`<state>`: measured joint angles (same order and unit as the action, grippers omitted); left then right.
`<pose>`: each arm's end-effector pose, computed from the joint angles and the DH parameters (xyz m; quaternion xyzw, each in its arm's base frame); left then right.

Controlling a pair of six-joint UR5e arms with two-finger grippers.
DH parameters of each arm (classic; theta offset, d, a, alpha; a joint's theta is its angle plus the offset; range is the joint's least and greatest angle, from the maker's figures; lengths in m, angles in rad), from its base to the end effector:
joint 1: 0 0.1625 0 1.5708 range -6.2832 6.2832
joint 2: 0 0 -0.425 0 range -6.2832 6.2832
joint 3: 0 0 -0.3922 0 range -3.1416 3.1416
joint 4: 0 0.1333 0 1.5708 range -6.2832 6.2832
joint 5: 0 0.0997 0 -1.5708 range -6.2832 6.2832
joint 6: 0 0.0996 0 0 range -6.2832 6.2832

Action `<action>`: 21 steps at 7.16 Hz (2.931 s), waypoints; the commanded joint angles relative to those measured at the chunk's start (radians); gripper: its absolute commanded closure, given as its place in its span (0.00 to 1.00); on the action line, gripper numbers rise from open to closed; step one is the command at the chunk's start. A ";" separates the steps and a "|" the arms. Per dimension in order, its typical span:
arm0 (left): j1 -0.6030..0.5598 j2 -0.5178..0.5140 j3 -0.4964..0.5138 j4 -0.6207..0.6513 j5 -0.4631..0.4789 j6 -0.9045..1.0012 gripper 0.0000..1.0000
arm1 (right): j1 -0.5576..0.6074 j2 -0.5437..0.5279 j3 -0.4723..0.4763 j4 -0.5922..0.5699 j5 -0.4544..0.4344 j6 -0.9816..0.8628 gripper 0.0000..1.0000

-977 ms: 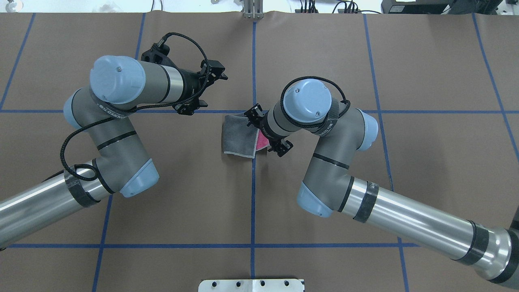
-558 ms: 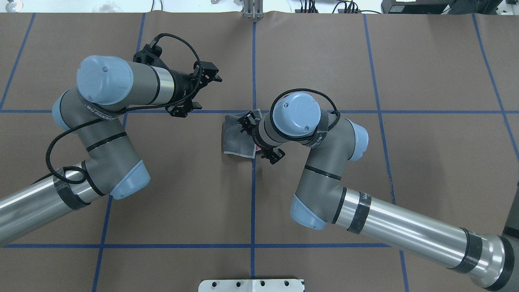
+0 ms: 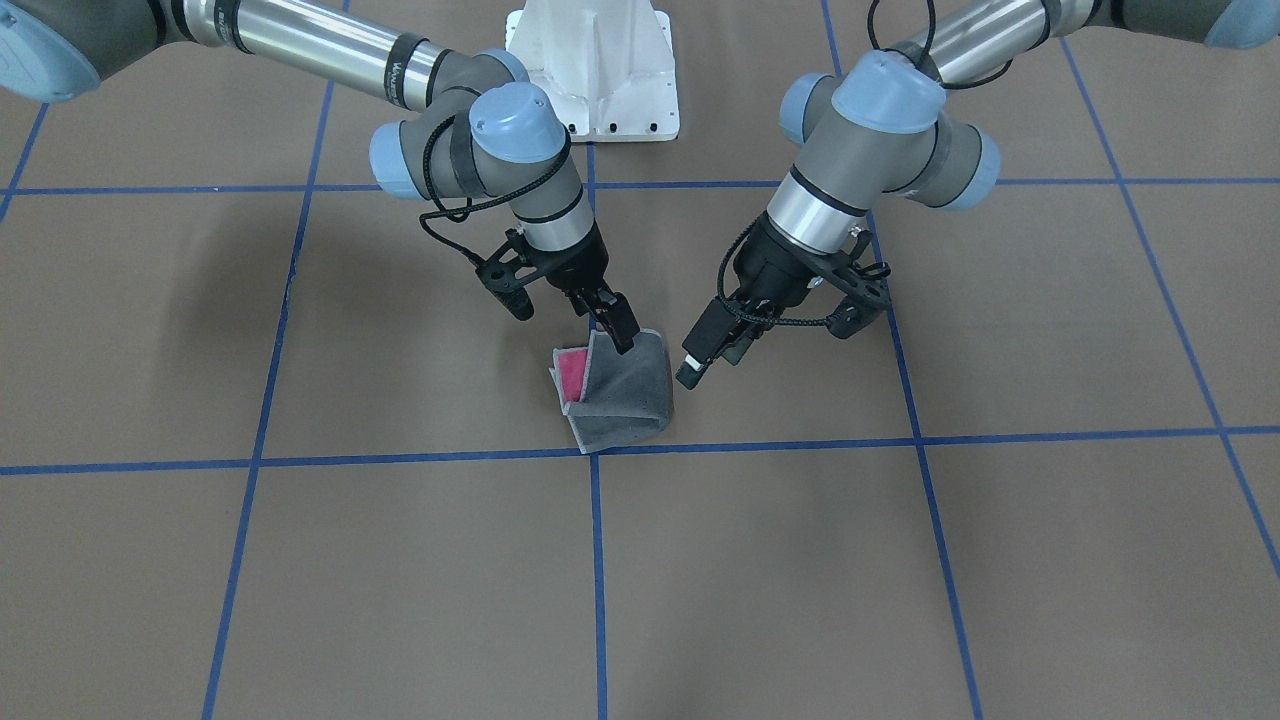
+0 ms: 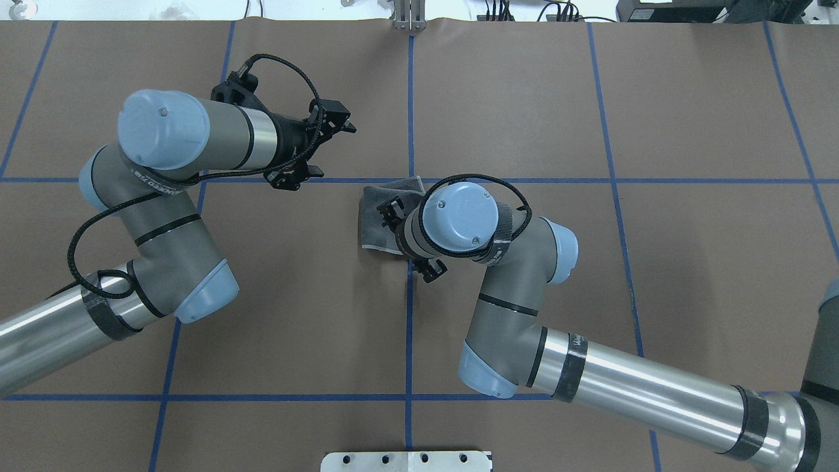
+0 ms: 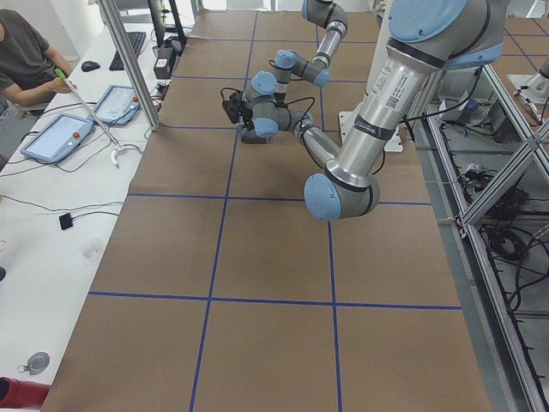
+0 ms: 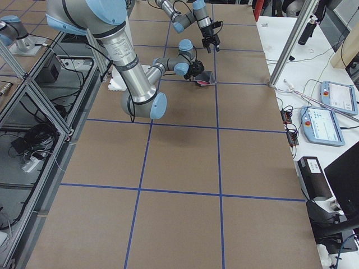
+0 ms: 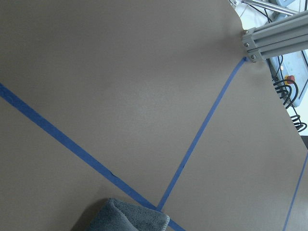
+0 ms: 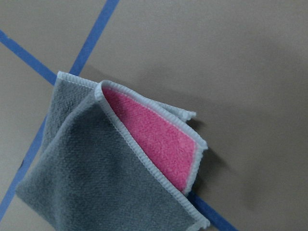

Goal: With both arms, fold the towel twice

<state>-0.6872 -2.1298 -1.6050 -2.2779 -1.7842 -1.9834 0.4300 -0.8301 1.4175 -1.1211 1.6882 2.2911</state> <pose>0.4475 -0.5124 0.2335 -0.0016 0.6078 -0.3587 0.7085 -0.6302 -0.4229 0.2233 -0.1220 -0.4822 0.4472 0.7434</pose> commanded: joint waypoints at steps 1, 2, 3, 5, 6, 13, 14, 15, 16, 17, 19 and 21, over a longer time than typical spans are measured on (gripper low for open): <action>0.000 0.001 0.000 0.000 0.000 0.000 0.00 | -0.002 0.017 -0.032 -0.002 -0.010 0.013 0.17; 0.000 0.001 0.000 0.000 0.002 0.000 0.00 | -0.002 0.020 -0.038 0.000 -0.010 0.013 0.21; 0.000 0.001 0.002 0.000 0.002 0.000 0.00 | -0.002 0.019 -0.040 -0.002 -0.010 0.013 0.28; 0.005 0.001 0.005 0.000 0.005 0.000 0.00 | -0.002 0.023 -0.035 -0.017 -0.010 0.013 0.77; 0.009 -0.001 0.007 0.000 0.006 -0.002 0.00 | -0.002 0.023 -0.029 -0.022 -0.009 0.004 0.85; 0.012 -0.010 0.022 0.000 0.011 -0.003 0.00 | 0.016 0.014 0.023 -0.085 -0.001 -0.007 0.84; 0.012 -0.010 0.023 0.000 0.011 -0.005 0.00 | 0.036 0.014 0.032 -0.092 0.005 -0.024 0.84; 0.014 -0.012 0.022 0.001 0.011 -0.009 0.00 | 0.047 0.017 0.032 -0.109 0.010 -0.048 0.84; 0.014 -0.012 0.022 0.002 0.011 -0.012 0.00 | 0.064 0.022 0.032 -0.112 0.010 -0.050 0.84; 0.014 -0.012 0.022 0.002 0.011 -0.014 0.00 | 0.078 0.022 0.034 -0.115 0.011 -0.068 0.84; 0.014 -0.016 0.020 0.002 0.011 -0.015 0.00 | 0.102 0.023 0.043 -0.129 0.040 -0.084 0.84; 0.014 -0.019 0.019 0.002 0.011 -0.017 0.00 | 0.101 0.017 0.037 -0.128 0.033 -0.094 0.84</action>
<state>-0.6734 -2.1477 -1.5855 -2.2764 -1.7733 -1.9996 0.5293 -0.8101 1.4576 -1.2474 1.7235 2.2058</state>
